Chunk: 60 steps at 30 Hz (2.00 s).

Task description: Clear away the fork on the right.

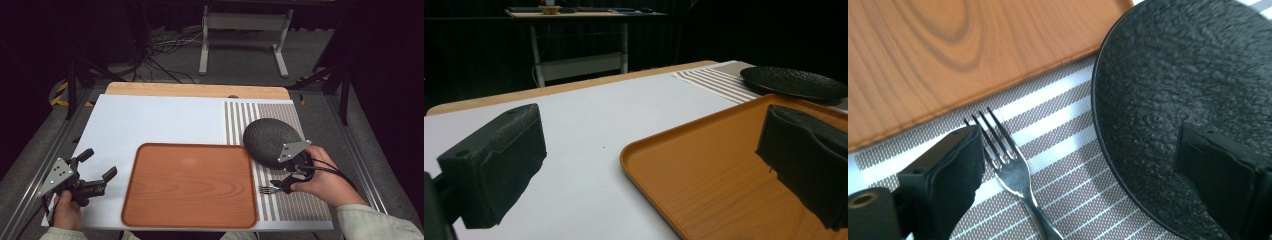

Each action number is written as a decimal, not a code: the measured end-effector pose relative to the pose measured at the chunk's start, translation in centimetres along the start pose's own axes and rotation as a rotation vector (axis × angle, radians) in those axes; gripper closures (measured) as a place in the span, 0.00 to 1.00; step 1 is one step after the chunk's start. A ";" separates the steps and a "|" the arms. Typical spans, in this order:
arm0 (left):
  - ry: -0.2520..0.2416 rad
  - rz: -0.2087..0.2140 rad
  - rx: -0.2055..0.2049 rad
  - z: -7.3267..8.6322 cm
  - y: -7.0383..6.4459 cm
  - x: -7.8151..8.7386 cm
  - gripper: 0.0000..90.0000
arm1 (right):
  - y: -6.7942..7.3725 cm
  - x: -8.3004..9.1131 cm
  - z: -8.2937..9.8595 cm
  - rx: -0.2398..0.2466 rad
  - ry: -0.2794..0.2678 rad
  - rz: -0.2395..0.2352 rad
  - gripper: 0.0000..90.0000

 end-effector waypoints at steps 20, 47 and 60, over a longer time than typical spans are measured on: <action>-0.001 0.001 0.003 0.0 0.0 -0.1 0.00 | -0.1 -0.8 1.2 0.087 0.180 -0.052 0.10; -0.004 -0.008 0.003 0.0 0.0 -0.1 0.00 | 0.7 -2.1 3.0 0.286 0.315 -0.192 0.45; -0.005 -0.008 0.000 -0.1 0.0 0.0 0.00 | 0.3 -2.7 4.1 0.395 0.432 -0.249 0.74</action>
Point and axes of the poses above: each handheld gripper's, and its own axes: x roughly backward along the jaws, z roughly out of its underside, y roughly to its left, the point moved 5 cm from there along -x, roughly forward along the jaws, and after that the axes turned 6 degrees about z, right-handed, at the moved point
